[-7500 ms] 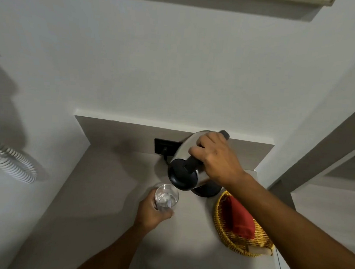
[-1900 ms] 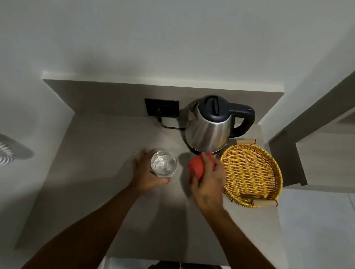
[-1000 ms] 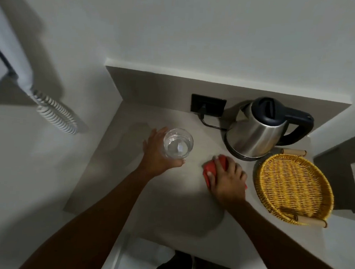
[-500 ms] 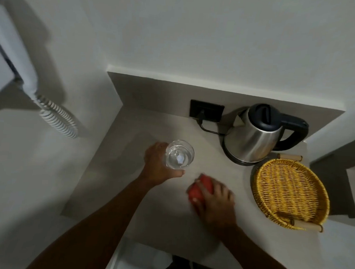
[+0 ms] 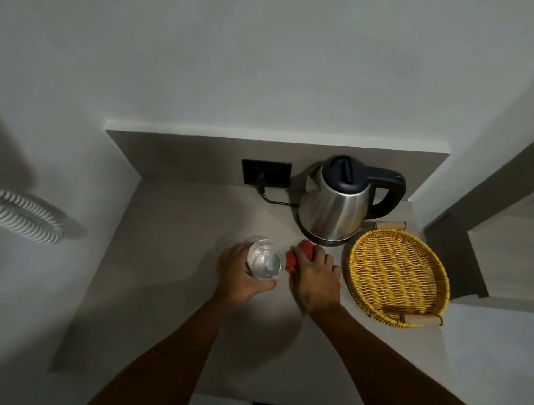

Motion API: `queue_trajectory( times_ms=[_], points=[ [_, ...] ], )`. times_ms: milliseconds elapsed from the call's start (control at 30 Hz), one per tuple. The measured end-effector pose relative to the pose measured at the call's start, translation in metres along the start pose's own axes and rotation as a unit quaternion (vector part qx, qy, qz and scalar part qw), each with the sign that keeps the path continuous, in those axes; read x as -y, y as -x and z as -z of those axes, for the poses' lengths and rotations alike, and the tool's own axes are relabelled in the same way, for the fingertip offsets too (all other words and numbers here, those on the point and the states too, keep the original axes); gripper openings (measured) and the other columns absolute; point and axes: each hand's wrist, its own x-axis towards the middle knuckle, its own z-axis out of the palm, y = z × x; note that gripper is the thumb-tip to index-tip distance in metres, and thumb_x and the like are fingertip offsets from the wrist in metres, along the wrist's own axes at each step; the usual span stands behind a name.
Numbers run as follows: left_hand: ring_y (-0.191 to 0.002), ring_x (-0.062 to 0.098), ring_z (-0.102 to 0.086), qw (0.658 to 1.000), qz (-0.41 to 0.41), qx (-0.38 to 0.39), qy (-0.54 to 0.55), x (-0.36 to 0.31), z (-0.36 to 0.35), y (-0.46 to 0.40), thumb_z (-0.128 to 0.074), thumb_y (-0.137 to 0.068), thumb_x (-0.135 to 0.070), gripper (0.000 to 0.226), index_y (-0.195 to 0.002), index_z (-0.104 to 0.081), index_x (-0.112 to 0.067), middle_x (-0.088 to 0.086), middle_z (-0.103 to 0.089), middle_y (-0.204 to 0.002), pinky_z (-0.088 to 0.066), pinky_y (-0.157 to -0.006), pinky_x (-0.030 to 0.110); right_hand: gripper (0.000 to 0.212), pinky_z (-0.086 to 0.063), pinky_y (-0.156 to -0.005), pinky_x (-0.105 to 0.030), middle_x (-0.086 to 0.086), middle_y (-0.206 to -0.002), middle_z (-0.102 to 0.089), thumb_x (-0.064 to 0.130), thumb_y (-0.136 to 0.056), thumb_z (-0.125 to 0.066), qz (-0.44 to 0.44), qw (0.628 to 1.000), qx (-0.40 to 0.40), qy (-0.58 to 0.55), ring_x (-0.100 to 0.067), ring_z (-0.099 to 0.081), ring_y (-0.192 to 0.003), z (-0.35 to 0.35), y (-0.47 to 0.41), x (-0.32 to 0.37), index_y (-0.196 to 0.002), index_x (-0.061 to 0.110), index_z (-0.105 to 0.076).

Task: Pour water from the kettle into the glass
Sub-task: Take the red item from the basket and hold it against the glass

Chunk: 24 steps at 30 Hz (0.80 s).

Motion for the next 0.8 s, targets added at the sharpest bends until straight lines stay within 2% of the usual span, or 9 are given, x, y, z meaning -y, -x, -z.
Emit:
queue_trajectory(
  times_ms=[133, 167, 233, 300, 367, 500, 567, 700, 800],
  points=[
    [-0.095, -0.023, -0.066, 0.999, 0.022, -0.026, 0.016, 0.023, 0.008, 0.014, -0.093, -0.041, -0.042, 0.068, -0.104, -0.072, -0.055, -0.035, -0.075, -0.095, -0.048, -0.087, 0.002, 0.06, -0.042, -0.094, -0.047, -0.014, -0.132, -0.047, 0.047, -0.086, -0.059, 0.033, 0.999, 0.02, -0.031, -0.033, -0.047, -0.113, 0.006, 0.006, 0.021, -0.14, 0.032, -0.038],
    [-0.094, -0.025, -0.065, 0.999, 0.033, -0.032, 0.015, 0.029, 0.012, 0.018, -0.092, -0.04, -0.044, 0.067, -0.101, -0.069, -0.061, -0.04, -0.073, -0.092, -0.046, -0.087, -0.001, 0.058, -0.044, -0.093, -0.045, -0.014, -0.13, -0.048, 0.047, -0.086, -0.058, 0.035, 0.998, 0.002, -0.055, -0.031, -0.047, -0.112, 0.009, 0.009, 0.025, -0.139, 0.03, -0.039],
    [-0.093, -0.014, -0.071, 0.998, 0.051, -0.044, 0.0, 0.042, 0.014, 0.024, -0.095, -0.038, -0.043, 0.067, -0.101, -0.073, -0.054, -0.032, -0.076, -0.089, -0.052, -0.089, 0.01, 0.055, -0.048, -0.091, -0.041, -0.012, -0.128, -0.049, 0.049, -0.088, -0.054, 0.0, 0.987, -0.069, -0.143, -0.028, -0.048, -0.111, 0.018, 0.018, 0.024, -0.137, 0.025, -0.042],
    [-0.099, 0.013, -0.077, 0.995, 0.083, -0.044, -0.02, 0.048, 0.008, 0.026, -0.099, -0.035, -0.038, 0.073, -0.104, -0.077, -0.033, -0.012, -0.079, -0.096, -0.059, -0.094, 0.036, 0.057, -0.048, -0.092, -0.041, -0.013, -0.129, -0.048, 0.048, -0.089, -0.055, -0.077, 0.964, -0.157, -0.202, -0.027, -0.047, -0.114, 0.026, 0.026, 0.006, -0.137, 0.019, -0.041],
    [-0.103, 0.03, -0.074, 0.992, 0.109, -0.041, -0.04, 0.041, 0.0, 0.022, -0.099, -0.035, -0.038, 0.075, -0.105, -0.077, -0.023, 0.0, -0.079, -0.101, -0.057, -0.097, 0.049, 0.061, -0.047, -0.096, -0.046, -0.017, -0.131, -0.047, 0.045, -0.088, -0.061, -0.156, 0.944, -0.206, -0.204, -0.031, -0.045, -0.118, 0.037, 0.02, -0.023, -0.137, 0.015, -0.039],
    [-0.116, 0.037, -0.067, 0.988, 0.134, -0.033, -0.075, 0.037, -0.011, 0.014, -0.104, -0.037, -0.039, 0.082, -0.11, -0.075, -0.015, 0.008, -0.076, -0.11, -0.05, -0.106, 0.051, 0.056, -0.034, -0.104, -0.057, -0.018, -0.14, -0.04, 0.046, -0.092, -0.055, -0.265, 0.944, -0.11, -0.164, -0.038, -0.037, -0.128, 0.042, -0.008, -0.06, -0.136, 0.017, -0.036],
    [-0.122, 0.039, -0.062, 0.984, 0.154, -0.041, -0.08, 0.038, -0.014, 0.015, -0.106, -0.038, -0.038, 0.085, -0.112, -0.073, -0.013, 0.009, -0.074, -0.115, -0.046, -0.11, 0.05, 0.053, -0.03, -0.107, -0.058, -0.017, -0.145, -0.036, 0.047, -0.094, -0.049, -0.269, 0.952, -0.054, -0.132, -0.039, -0.033, -0.131, 0.033, -0.015, -0.063, -0.137, 0.018, -0.034],
    [-0.119, 0.039, -0.064, 0.986, 0.145, -0.058, -0.061, 0.033, -0.014, 0.017, -0.098, -0.03, -0.046, 0.086, -0.106, -0.074, -0.014, 0.01, -0.075, -0.111, -0.046, -0.109, 0.05, 0.051, -0.029, -0.107, -0.059, -0.018, -0.147, -0.035, 0.047, -0.096, -0.043, -0.265, 0.955, -0.05, -0.12, -0.04, -0.033, -0.132, 0.021, -0.016, -0.064, -0.137, 0.018, -0.033],
    [-0.129, 0.035, -0.057, 0.986, 0.142, -0.025, -0.081, 0.032, -0.012, 0.019, -0.103, -0.028, -0.051, 0.101, -0.119, -0.072, -0.018, 0.007, -0.07, -0.123, -0.039, -0.114, 0.046, 0.052, -0.029, -0.109, -0.058, -0.017, -0.149, -0.033, 0.049, -0.096, -0.042, -0.247, 0.961, -0.035, -0.123, -0.04, -0.032, -0.133, 0.026, -0.013, -0.07, -0.138, 0.018, -0.033]
  ],
)
